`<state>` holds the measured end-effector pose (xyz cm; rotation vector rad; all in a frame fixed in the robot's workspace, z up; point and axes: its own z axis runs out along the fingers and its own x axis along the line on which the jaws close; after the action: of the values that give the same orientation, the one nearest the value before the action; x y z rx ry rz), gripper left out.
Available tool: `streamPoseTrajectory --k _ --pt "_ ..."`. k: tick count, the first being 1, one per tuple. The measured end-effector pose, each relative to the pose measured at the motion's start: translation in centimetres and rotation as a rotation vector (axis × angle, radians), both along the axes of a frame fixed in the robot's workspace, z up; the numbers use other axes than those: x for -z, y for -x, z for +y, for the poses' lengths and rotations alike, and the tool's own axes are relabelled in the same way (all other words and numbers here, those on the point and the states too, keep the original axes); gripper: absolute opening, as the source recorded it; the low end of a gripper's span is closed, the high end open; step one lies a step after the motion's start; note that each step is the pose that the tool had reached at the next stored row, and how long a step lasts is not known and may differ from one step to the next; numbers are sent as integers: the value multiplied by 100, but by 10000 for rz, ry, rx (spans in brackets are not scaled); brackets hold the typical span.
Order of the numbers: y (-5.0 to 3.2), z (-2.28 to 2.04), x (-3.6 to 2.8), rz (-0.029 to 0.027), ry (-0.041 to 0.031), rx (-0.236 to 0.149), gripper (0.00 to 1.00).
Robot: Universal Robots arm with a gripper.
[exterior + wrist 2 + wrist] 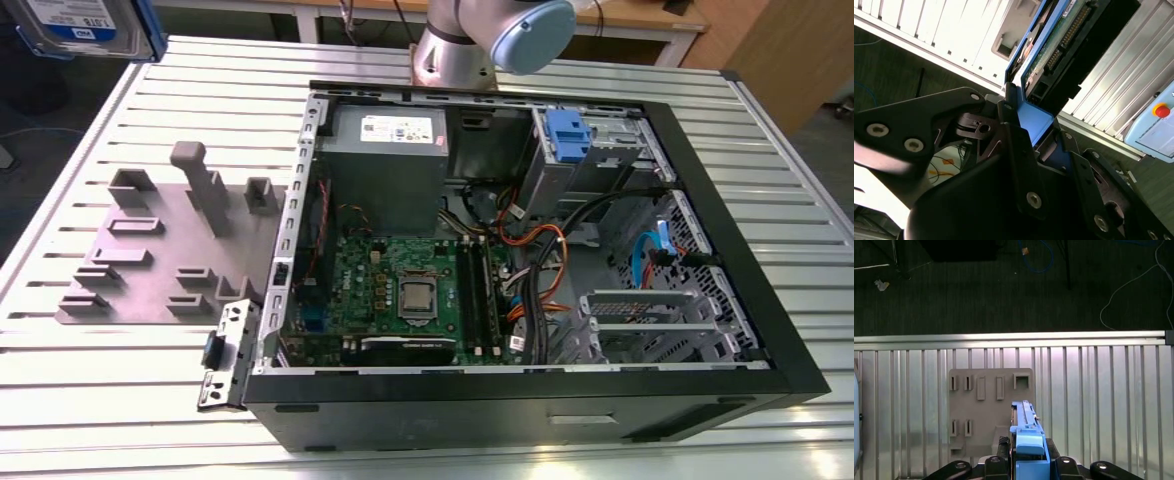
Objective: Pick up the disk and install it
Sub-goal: 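Pick up the disk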
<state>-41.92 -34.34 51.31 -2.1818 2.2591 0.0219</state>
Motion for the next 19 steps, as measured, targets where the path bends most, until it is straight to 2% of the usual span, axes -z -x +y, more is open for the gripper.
streamPoseTrajectory --k 15,19 --pt "-24 0 0 -1 0 0 37" --pt "-24 -28 1 -1 0 0 37"
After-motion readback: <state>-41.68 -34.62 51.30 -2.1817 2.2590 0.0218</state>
